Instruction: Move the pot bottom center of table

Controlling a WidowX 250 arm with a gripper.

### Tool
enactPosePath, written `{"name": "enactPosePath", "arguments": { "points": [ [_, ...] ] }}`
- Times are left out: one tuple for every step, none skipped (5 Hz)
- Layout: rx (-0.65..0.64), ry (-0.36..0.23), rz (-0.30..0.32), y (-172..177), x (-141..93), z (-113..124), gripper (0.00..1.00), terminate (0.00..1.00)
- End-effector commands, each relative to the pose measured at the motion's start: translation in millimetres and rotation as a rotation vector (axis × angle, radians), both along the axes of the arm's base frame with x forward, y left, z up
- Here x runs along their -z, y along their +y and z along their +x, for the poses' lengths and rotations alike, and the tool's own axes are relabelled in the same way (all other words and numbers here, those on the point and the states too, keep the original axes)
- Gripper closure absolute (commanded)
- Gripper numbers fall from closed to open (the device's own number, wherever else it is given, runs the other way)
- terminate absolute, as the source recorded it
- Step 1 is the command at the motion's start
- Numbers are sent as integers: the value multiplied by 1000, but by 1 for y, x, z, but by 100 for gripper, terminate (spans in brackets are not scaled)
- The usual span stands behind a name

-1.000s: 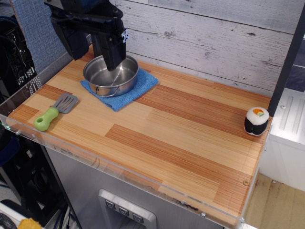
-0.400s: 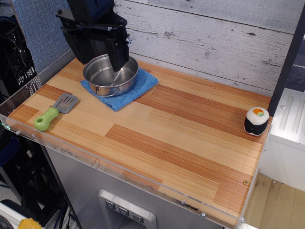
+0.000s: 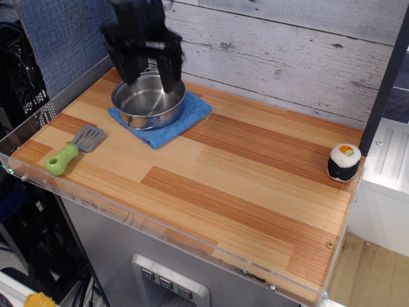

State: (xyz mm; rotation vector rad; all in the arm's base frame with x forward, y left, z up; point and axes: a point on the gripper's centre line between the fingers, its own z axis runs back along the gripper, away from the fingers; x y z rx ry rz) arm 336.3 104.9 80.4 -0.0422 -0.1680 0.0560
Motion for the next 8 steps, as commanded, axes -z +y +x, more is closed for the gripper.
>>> {"name": "enactPosePath", "arguments": {
  "points": [
    [9,6,43,-3,29,33,0,0],
    [11,11,51,-12,42,33,0,0],
    [6,-10,67,-16,45,33,100,0],
    [4,-25,75,-17,37,30,100,0],
    [9,-35,76,-19,31,24,100,0],
    [4,-55,75,-14,15,19,100,0],
    [-18,-91,35,-5,-24,9,100,0],
    [-17,-137,54,-23,-64,-4,100,0]
  ]
}}
